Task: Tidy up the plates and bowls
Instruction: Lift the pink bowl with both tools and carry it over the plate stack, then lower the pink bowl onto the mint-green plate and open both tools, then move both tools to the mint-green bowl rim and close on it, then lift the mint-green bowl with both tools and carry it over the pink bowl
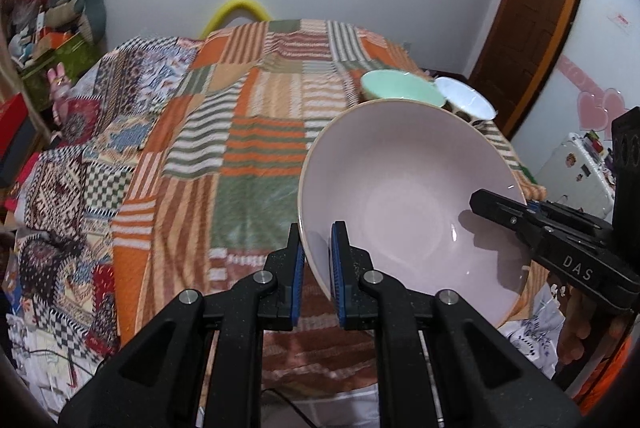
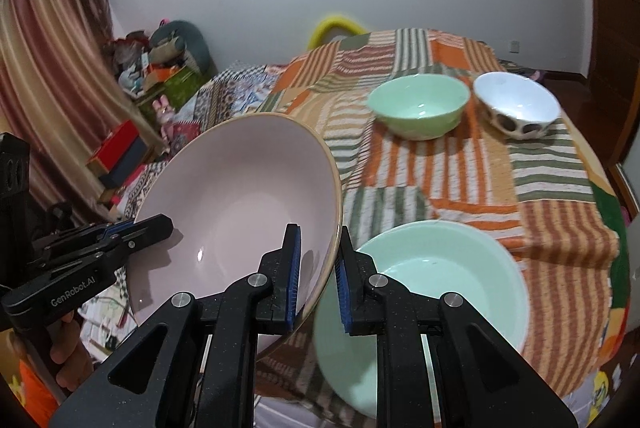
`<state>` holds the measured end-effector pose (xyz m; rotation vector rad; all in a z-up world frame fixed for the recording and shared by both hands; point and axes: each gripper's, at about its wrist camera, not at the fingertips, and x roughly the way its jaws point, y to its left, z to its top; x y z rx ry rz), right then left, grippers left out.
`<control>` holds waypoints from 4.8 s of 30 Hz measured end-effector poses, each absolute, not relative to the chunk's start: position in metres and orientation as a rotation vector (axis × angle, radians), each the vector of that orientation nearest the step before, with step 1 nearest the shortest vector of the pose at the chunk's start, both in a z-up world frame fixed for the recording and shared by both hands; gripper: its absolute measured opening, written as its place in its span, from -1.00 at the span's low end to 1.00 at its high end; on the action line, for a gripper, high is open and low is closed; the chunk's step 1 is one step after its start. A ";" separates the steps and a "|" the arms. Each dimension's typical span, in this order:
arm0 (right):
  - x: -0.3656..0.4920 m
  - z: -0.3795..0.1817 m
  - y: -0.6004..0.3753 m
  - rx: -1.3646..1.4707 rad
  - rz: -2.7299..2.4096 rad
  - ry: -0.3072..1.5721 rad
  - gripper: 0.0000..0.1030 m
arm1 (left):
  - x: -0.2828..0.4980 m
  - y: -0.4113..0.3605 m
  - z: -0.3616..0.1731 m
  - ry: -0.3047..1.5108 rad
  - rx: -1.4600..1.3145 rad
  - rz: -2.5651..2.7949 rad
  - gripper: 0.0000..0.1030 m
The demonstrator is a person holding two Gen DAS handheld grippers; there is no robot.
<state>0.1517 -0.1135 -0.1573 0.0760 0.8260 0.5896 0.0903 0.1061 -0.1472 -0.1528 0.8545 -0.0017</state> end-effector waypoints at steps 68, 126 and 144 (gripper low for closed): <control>0.193 -0.143 -0.147 -0.006 0.499 0.798 -0.03 | 0.130 0.106 -0.122 0.806 -0.174 0.005 0.32; 0.326 -0.213 -0.142 -0.027 0.499 0.959 -0.61 | 0.364 0.059 -0.228 1.042 -0.153 -0.107 -0.81; 0.285 -0.177 -0.153 0.028 0.474 0.914 -0.64 | 0.290 0.050 -0.181 0.949 -0.109 -0.124 -0.81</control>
